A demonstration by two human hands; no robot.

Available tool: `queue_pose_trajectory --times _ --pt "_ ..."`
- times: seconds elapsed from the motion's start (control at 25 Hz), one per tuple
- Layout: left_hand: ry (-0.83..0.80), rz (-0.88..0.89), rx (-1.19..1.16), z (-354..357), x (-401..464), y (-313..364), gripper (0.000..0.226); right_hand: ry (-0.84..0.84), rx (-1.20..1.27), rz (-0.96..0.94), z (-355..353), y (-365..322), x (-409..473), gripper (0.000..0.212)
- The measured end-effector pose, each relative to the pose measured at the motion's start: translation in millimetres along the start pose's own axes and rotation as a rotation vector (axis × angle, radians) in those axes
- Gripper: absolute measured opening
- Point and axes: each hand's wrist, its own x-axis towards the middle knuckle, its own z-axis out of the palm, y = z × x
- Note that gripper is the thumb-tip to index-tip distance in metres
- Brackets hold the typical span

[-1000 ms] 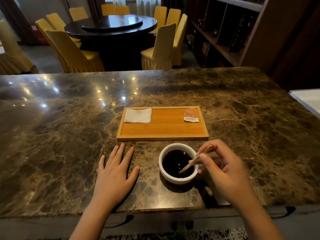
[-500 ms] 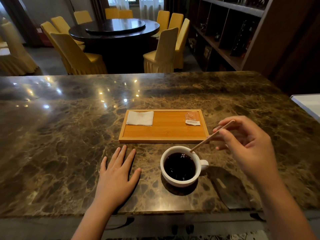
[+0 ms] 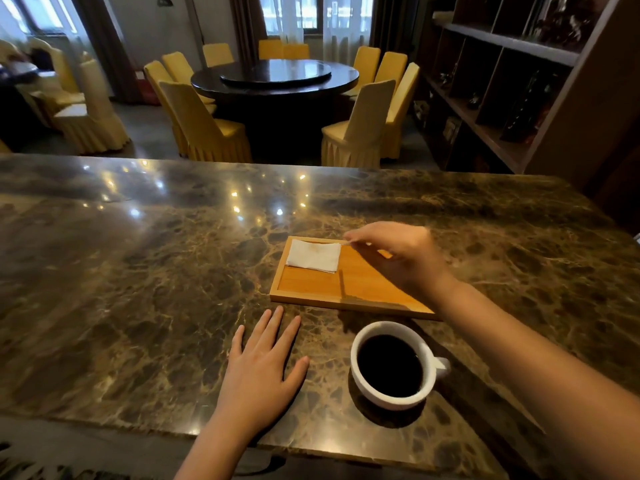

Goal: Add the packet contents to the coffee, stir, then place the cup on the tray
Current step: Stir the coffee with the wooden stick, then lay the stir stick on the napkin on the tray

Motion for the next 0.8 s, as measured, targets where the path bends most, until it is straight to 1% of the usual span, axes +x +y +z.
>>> queue_pose_trajectory --times 0.12,0.16,0.24,0.32,0.48,0.6,0.72,0.8 --pt "-0.006 -0.005 0.0 -1.9 0.2 0.1 0.07 -0.136 -0.169 -0.352 36.1 19.7 9.3 0.014" --pt "-0.012 -0.007 0.011 -2.2 0.3 -0.2 0.069 -0.193 -0.195 -0.435 45.9 25.5 10.3 0.015" --pt "-0.016 -0.014 0.02 -2.1 1.0 -0.3 0.068 -0.29 -0.201 -0.529 62.1 35.3 10.8 0.018" --pt "-0.022 -0.018 0.017 -2.4 1.0 0.5 0.066 -0.333 -0.196 -0.565 73.0 41.3 9.5 0.018" --pt "-0.026 -0.021 -0.003 -2.6 0.5 0.8 0.074 -0.401 -0.21 -0.59 88.3 44.8 3.6 0.019" --pt "-0.032 -0.026 0.013 -2.4 1.0 0.8 0.074 -0.472 -0.184 -0.556 93.1 43.2 -0.3 0.033" --pt "-0.029 -0.028 0.014 -2.3 1.1 1.4 0.073 -0.592 -0.174 -0.5 93.6 40.1 -2.4 0.03" --pt "-0.016 -0.021 0.01 -0.5 0.5 0.1 0.071 -0.634 -0.157 -0.451 91.6 39.3 -3.2 0.033"
